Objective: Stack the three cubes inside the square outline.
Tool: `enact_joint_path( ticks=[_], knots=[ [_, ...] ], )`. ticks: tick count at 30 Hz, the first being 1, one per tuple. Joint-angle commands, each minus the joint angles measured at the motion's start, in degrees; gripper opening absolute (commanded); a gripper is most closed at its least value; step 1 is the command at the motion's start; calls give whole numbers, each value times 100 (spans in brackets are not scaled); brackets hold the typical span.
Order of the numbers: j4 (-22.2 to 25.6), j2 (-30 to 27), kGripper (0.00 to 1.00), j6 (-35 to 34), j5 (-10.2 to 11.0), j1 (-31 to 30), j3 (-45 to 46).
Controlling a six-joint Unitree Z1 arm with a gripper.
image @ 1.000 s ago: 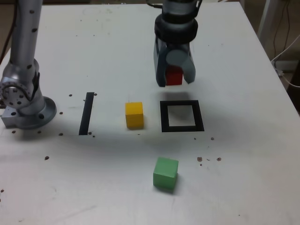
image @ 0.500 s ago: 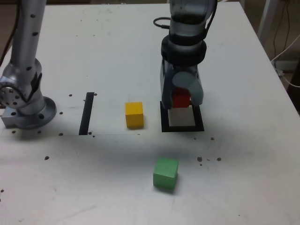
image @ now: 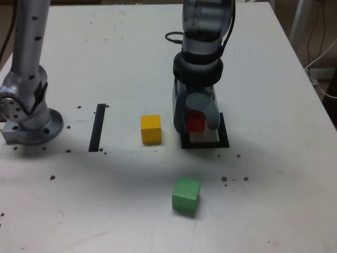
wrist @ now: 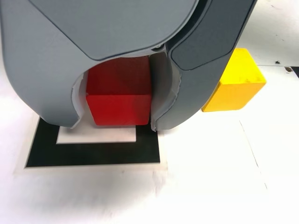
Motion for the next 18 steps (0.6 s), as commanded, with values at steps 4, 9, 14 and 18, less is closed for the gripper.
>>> enact_joint_path(
  ticks=[4,9,14,18],
  knots=[
    [-71,61,12,-98,-6,-124,-30],
    [-149,140,13,-151,0,-142,-78],
    [-166,162,25,-151,62,-144,-127],
    [-120,148,51,-151,95,-145,-153]
  ],
)
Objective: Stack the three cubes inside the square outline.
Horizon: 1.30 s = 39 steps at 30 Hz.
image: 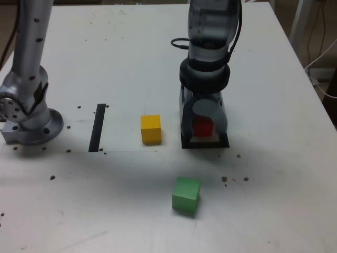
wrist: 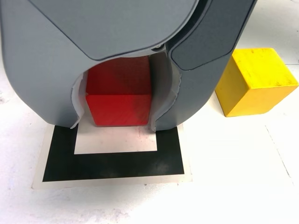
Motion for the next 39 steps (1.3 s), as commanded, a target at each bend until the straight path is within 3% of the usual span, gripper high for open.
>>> enact_joint_path(
  ticks=[1,4,7,16,25,30,34,39],
  knots=[
    [18,-3,60,-9,26,-11,-24],
    [30,-37,89,-9,78,-11,-33],
    [97,-47,98,-9,121,-21,-46],
    [492,-156,99,-17,187,-33,-101],
    [1587,-852,99,163,509,-140,-535],
    [2028,-1285,99,338,500,-165,-460],
    [1941,-1675,99,213,386,-165,114],
    [1344,-2108,99,-14,238,-165,1065]
  ],
)
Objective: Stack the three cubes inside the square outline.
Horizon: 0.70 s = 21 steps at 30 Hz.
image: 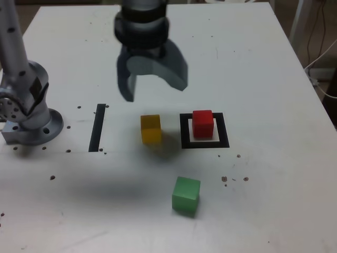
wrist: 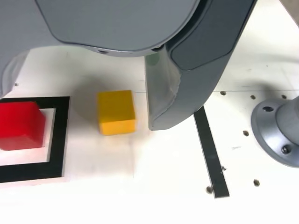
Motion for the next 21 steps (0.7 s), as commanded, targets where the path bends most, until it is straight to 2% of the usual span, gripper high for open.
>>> enact_joint_path(
  ticks=[1,12,21],
  knots=[
    [-273,-170,99,-98,-49,-1,446],
    [-993,-190,94,-208,-350,-1,1359],
    [-1509,171,93,-207,-374,-1,1456]
  ],
)
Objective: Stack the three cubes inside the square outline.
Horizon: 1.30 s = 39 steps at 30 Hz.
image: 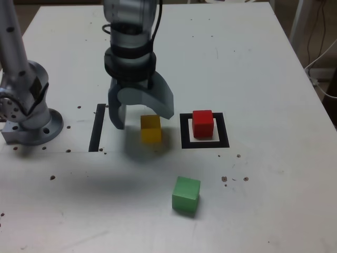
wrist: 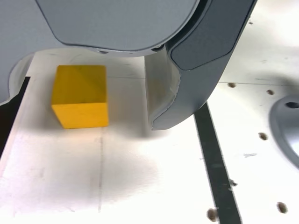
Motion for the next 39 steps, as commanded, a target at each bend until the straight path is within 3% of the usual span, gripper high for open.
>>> enact_joint_path(
  ticks=[1,16,24,33,39],
  knots=[
    [-100,106,92,-7,9,-1,18],
    [-598,694,83,-24,-120,-1,14],
    [-618,839,74,-17,-144,-1,-6],
    [-664,863,43,-106,-130,0,-27],
    [-677,823,28,-192,-35,-1,-48]
  ],
)
